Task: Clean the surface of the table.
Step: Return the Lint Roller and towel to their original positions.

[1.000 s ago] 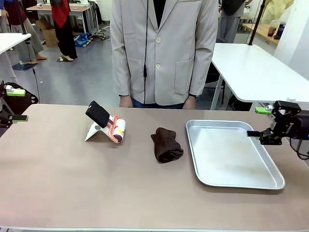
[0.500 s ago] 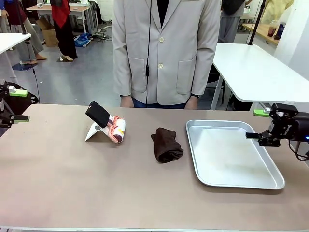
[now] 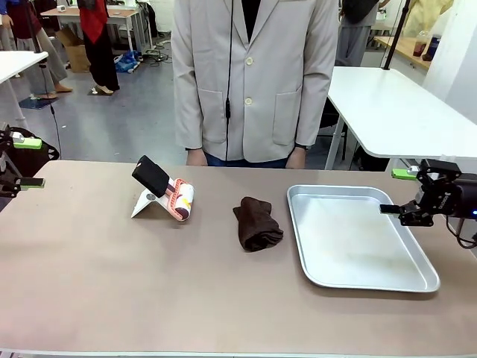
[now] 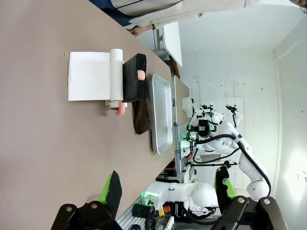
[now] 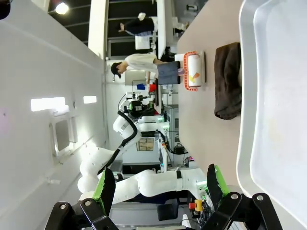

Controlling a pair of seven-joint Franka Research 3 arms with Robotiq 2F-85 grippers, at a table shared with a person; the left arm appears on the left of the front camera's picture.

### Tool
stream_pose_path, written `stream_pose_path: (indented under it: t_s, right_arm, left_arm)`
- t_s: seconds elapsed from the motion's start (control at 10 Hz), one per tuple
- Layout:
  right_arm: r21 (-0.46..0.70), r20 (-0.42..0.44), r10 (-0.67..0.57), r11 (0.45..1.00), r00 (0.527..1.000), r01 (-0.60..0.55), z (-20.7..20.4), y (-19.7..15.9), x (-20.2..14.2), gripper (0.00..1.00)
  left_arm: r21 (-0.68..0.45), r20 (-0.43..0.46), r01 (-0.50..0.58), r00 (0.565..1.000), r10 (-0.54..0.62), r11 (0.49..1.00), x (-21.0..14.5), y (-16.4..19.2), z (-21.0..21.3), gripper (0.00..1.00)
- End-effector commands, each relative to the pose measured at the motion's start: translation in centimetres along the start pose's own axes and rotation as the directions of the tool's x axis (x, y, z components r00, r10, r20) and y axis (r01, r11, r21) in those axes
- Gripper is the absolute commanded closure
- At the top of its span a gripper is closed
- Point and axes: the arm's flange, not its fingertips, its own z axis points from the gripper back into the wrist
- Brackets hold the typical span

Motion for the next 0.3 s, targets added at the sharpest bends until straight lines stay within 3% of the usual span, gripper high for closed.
stream_pose_path:
  t_s: [0.0, 0.2]
  right_arm:
    - [0.014, 0.000, -0.003, 1.000, 1.000, 0.003, 0.20, 0.28, -0.07, 0.00]
    - [0.014, 0.000, -0.003, 1.000, 1.000, 0.003, 0.20, 0.28, -0.07, 0.00]
  left_arm:
    - [-0.013, 0.004, 0.007, 1.000, -0.007, 1.000, -0.31, -0.21, -0.14, 0.00]
    - [-0.013, 0.004, 0.007, 1.000, -0.007, 1.000, -0.31, -0.21, -0.14, 0.00]
